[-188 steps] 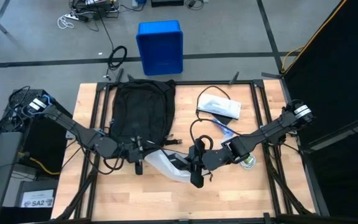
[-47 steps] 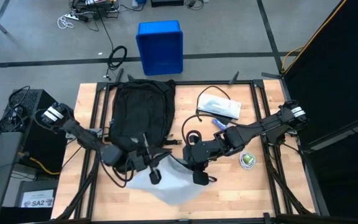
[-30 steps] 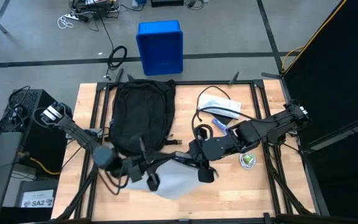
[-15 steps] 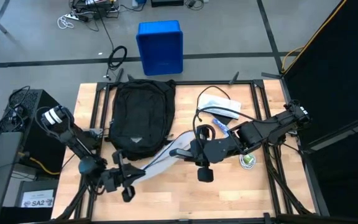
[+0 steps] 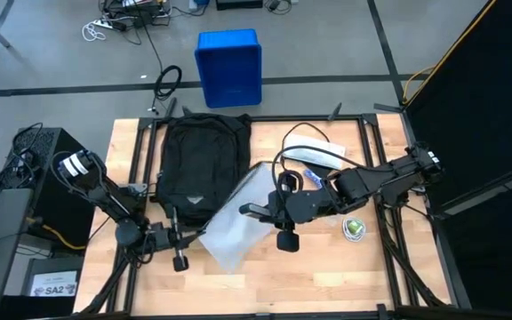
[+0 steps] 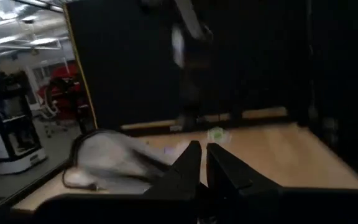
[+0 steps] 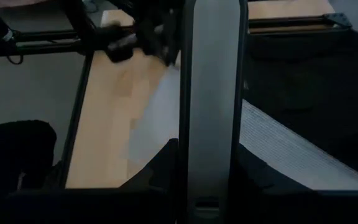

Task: Unpack backpack
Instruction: Put the mini fan into the zip bag

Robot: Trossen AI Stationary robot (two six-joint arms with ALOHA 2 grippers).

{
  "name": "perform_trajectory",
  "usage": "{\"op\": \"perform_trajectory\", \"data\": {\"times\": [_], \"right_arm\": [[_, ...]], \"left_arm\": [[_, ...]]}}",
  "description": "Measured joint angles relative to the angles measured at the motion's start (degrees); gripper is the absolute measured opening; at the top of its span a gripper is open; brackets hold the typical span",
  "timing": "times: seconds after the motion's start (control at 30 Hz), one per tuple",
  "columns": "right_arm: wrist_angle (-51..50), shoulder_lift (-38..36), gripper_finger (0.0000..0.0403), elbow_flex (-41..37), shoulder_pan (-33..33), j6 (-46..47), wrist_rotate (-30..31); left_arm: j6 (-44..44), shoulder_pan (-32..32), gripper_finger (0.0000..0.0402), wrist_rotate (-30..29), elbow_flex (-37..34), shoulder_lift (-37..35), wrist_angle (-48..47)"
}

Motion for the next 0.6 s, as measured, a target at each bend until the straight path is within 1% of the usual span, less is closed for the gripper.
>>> {"op": "perform_trajectory", "data": {"times": [0.07,0.13,0.27,0.37,0.43,0.53,0.6], "right_arm": [[1.41,0.40,0.0062,0.00,-0.61,-2.11,0.09],[3.50,0.91,0.0062,0.02,-1.46,-4.39,-0.68],[7.65,2.17,0.0062,0.02,-3.37,-8.96,-3.38],[9.58,3.79,0.0062,0.02,-6.29,-11.73,-6.52],[10.79,5.01,0.0062,-0.09,-8.53,-13.56,-8.57],[12.97,6.44,0.0062,-0.17,-12.06,-17.66,-10.70],[12.68,6.98,0.0062,-0.17,-14.06,-19.93,-10.86]], "left_arm": [[-0.58,0.02,0.0000,0.19,-0.04,0.88,-3.33],[-0.54,0.71,0.0000,0.34,-0.02,0.75,-2.44],[-0.07,1.49,0.0000,2.51,-0.02,0.58,-2.67],[-0.44,2.01,0.0000,4.60,0.01,0.37,-3.18],[-0.58,2.14,0.0000,4.90,-0.02,0.41,-3.47],[-0.77,2.01,0.0000,5.85,-0.01,0.40,-4.09],[-1.61,2.18,0.0000,5.81,-0.02,0.40,-4.58]]}}
